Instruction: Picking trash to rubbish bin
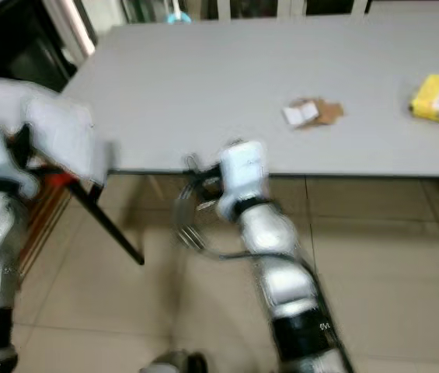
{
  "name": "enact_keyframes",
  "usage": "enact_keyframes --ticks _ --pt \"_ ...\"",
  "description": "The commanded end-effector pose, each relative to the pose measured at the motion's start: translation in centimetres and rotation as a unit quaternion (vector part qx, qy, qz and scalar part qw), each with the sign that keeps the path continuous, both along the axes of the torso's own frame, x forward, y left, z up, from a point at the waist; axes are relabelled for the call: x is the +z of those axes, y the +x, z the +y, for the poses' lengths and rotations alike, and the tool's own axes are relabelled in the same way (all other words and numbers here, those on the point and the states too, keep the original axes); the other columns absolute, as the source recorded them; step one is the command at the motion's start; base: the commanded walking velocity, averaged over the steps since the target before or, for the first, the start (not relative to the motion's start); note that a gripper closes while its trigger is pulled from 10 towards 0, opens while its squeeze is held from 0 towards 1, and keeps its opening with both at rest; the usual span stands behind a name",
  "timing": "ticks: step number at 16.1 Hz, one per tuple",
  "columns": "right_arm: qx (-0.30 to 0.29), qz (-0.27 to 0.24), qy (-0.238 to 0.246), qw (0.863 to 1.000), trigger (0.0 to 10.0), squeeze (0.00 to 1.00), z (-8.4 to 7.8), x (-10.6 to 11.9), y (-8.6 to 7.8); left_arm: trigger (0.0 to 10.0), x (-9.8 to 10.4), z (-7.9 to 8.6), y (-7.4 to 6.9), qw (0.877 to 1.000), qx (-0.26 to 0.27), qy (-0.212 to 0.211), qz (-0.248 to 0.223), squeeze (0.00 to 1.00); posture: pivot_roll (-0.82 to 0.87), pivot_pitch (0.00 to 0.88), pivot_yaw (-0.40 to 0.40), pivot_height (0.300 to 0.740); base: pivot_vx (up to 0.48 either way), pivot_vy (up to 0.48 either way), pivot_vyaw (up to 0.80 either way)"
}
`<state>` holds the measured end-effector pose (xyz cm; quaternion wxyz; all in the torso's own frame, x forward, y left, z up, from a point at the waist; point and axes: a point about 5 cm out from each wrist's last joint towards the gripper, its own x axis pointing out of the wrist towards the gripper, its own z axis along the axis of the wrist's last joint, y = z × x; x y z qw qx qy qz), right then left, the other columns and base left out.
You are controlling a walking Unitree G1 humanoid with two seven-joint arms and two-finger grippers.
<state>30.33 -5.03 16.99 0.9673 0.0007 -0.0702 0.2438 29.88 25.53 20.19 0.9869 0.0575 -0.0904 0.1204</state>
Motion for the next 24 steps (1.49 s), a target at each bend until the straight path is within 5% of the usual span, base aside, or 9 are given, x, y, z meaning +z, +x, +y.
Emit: enact_keyframes --ticks 1,7,12,24 --pt "-0.01 -0.007 -0.003 1.0 10.0 0.0 -0.66 0.22 0.13 10.0 0.28 -0.26 -0.02 1.0 -0.005 0.006 -0.002 0.0 -0.03 0.142 0.129 0.74 0.465 0.0 0.0" --pt "-0.008 -0.009 -0.004 1.0 10.0 0.0 -0.44 0.27 0.15 10.0 0.18 -0.04 -0.12 1.0 0.001 0.007 0.0 0.0 -0.03 0.143 0.126 0.74 0.45 0.0 0.0" --pt "-0.007 -0.009 -0.005 1.0 10.0 0.0 -0.5 0.26 0.19 10.0 0.41 -0.55 0.01 1.0 -0.003 0.006 -0.01 0.0 -0.03 0.142 0.123 0.74 0.0 0.0 -0.22" --pt "-0.014 -0.014 -0.031 0.999 10.0 0.0 -0.67 0.12 0.32 10.0 -0.05 -0.44 -0.11 1.0 -0.005 -0.006 -0.004 0.0 -0.04 0.141 0.117 0.74 0.225 -0.353 0.0"
